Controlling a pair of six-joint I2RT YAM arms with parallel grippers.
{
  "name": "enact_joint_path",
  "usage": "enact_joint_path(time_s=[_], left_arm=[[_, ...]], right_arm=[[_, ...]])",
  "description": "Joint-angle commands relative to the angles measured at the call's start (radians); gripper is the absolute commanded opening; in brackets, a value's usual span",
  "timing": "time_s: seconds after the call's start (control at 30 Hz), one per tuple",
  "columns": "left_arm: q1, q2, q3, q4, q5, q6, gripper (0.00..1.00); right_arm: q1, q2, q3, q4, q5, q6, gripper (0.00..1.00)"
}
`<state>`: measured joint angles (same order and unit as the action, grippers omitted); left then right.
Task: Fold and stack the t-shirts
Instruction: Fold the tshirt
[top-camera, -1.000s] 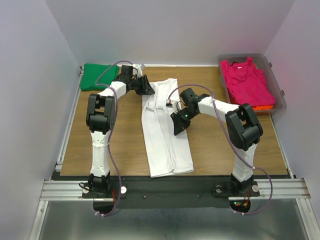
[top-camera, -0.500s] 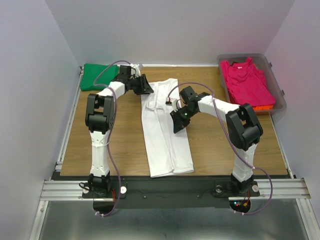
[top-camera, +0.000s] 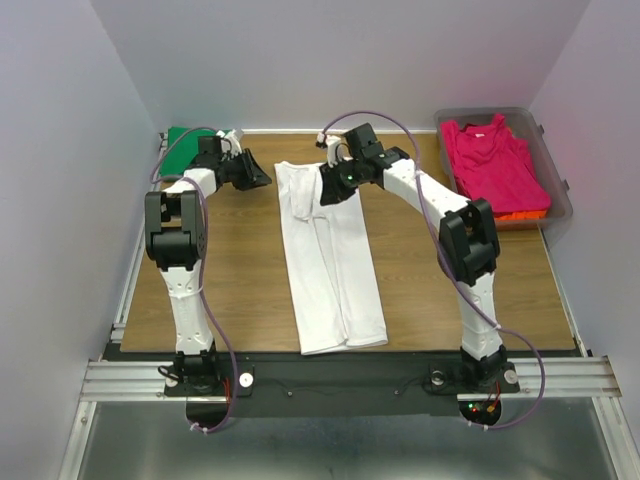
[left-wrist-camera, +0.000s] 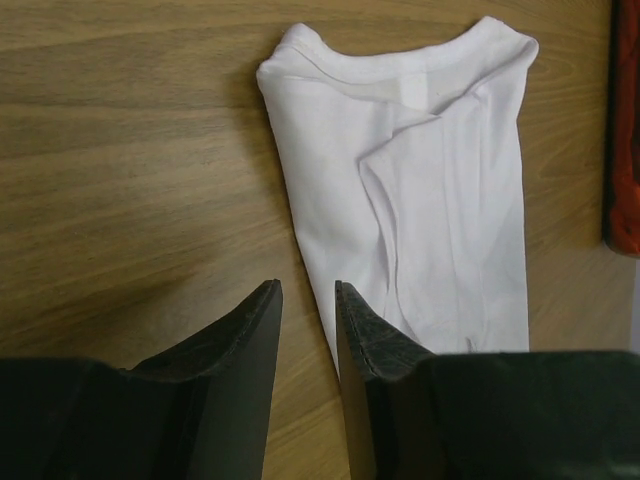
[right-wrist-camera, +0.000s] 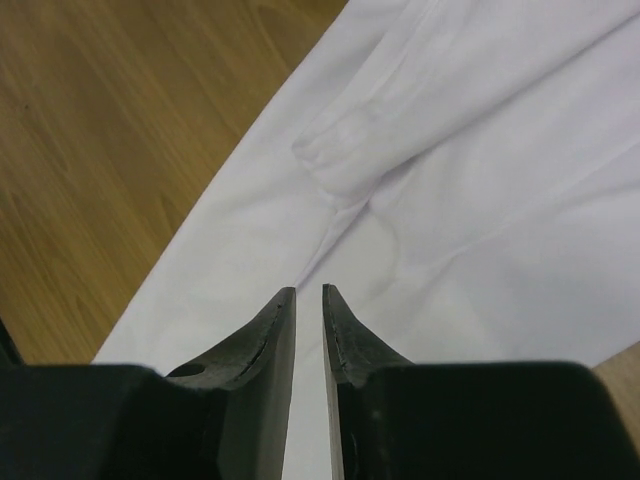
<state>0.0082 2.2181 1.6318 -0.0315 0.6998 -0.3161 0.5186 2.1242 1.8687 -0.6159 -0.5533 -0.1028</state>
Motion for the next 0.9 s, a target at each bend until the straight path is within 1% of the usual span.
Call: enact_joint_path(time_s=[0.0, 0.07, 0.2, 0.27, 0.33, 0.37, 0.43, 0.5, 0.7, 0.83, 0.87], left_arm=[[-0.028, -0.077, -0.047, 0.088, 0.144, -0.027, 0.36], [-0.040, -0.083, -0.058, 0.111, 0.161, -0.029, 0.34], [-0.059, -0.071, -0.066, 0.128, 0.153, -0.040, 0.32], [-0.063, -0.051, -0.069, 0.130, 0.138, -0.047, 0.32], [-0.062, -0.035, -0.069, 0.116, 0.083, -0.051, 0.30], [-0.060, -0.020, -0.063, 0.102, 0.037, -0.046, 0.29], [-0.056, 0.006, -0.056, 0.079, 0.020, -0.049, 0.28], [-0.054, 0.017, -0.050, 0.061, -0.006, -0.049, 0.28], [-0.056, 0.043, -0.043, 0.041, -0.025, -0.038, 0.27], [-0.056, 0.057, -0.044, 0.033, -0.039, -0.031, 0.27], [-0.056, 0.058, -0.046, 0.033, -0.040, -0.031, 0.27]], right_arm=[[0.006, 0.098, 0.159, 0.097, 0.059, 0.141, 0.22], [0.008, 0.161, 0.249, 0.108, 0.076, 0.186, 0.22], [0.014, 0.249, 0.365, 0.126, 0.139, 0.238, 0.24], [0.021, 0.284, 0.412, 0.137, 0.170, 0.284, 0.26], [0.027, 0.335, 0.469, 0.139, 0.207, 0.305, 0.27], [0.035, 0.350, 0.480, 0.143, 0.210, 0.320, 0.31], [0.049, 0.379, 0.494, 0.153, 0.223, 0.330, 0.36], [0.063, 0.393, 0.495, 0.159, 0.243, 0.325, 0.37], [0.106, 0.445, 0.518, 0.180, 0.320, 0.319, 0.39], [0.130, 0.468, 0.517, 0.186, 0.387, 0.305, 0.45], [0.133, 0.468, 0.514, 0.185, 0.394, 0.305, 0.45]])
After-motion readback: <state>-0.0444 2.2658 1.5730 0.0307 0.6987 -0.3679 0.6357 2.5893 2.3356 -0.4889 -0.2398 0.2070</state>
